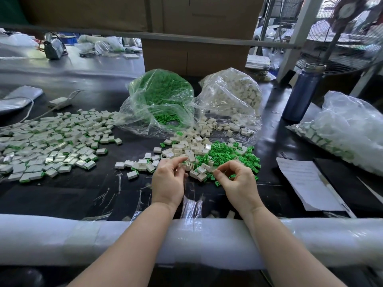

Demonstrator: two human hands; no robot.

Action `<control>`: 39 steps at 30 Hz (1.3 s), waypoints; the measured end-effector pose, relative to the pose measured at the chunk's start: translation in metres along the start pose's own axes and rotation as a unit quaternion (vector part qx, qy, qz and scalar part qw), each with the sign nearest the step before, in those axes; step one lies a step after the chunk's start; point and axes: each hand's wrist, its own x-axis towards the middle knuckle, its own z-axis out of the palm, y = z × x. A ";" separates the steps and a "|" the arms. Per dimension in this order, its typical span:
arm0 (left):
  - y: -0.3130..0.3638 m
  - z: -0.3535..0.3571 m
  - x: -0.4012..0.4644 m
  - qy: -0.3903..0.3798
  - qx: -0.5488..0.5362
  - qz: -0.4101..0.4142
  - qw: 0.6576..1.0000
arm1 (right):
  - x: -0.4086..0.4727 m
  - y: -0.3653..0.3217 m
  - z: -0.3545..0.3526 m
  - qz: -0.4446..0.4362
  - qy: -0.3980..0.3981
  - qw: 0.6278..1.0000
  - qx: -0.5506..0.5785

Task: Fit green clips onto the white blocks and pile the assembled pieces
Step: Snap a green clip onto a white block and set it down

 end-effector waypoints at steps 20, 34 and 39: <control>-0.006 0.001 0.002 0.001 0.209 -0.072 0.975 | 0.003 0.006 0.001 0.018 0.016 0.979 -0.200; -0.005 0.006 -0.005 -0.106 0.303 0.074 0.944 | 0.001 0.008 0.006 -0.010 -0.011 0.947 -0.321; -0.005 0.005 -0.004 -0.088 0.296 0.068 0.949 | 0.001 0.010 0.007 -0.025 -0.025 0.946 -0.322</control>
